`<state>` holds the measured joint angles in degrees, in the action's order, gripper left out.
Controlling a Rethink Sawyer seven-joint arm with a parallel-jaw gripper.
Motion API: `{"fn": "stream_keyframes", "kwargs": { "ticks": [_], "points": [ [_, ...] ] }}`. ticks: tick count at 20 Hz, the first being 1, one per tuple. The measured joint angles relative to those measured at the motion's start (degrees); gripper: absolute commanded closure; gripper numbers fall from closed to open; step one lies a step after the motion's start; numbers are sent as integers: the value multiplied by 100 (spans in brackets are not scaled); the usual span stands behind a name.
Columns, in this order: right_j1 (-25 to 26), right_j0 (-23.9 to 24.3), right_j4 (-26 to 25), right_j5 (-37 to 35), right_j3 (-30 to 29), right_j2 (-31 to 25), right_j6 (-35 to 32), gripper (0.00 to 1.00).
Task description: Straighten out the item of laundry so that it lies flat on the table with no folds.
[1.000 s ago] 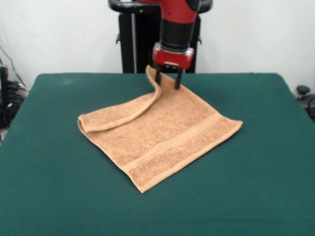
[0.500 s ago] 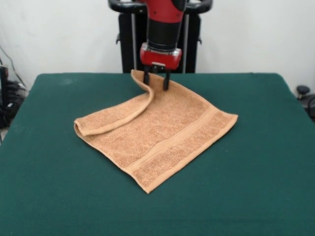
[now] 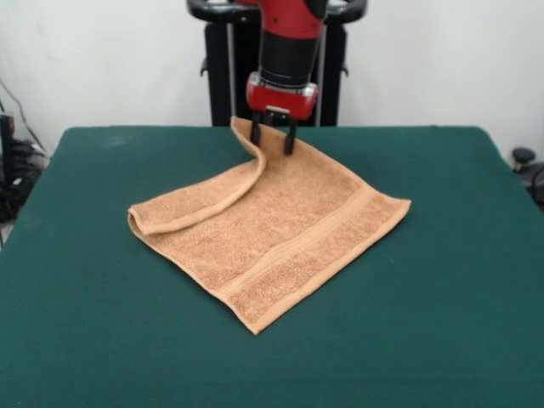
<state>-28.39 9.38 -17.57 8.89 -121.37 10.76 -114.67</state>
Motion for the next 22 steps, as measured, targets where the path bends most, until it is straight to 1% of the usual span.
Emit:
{"fn": "stream_keyframes", "kwargs": {
  "ticks": [1,6,12,13,22],
  "points": [
    [1,-118,68,0,-1,41,0,0],
    [5,-389,238,52,-7,110,0,0],
    [5,-510,296,206,-18,153,0,0],
    [5,-509,300,262,-20,172,0,100],
    [24,-510,338,356,-24,205,0,100]
  ]
}}
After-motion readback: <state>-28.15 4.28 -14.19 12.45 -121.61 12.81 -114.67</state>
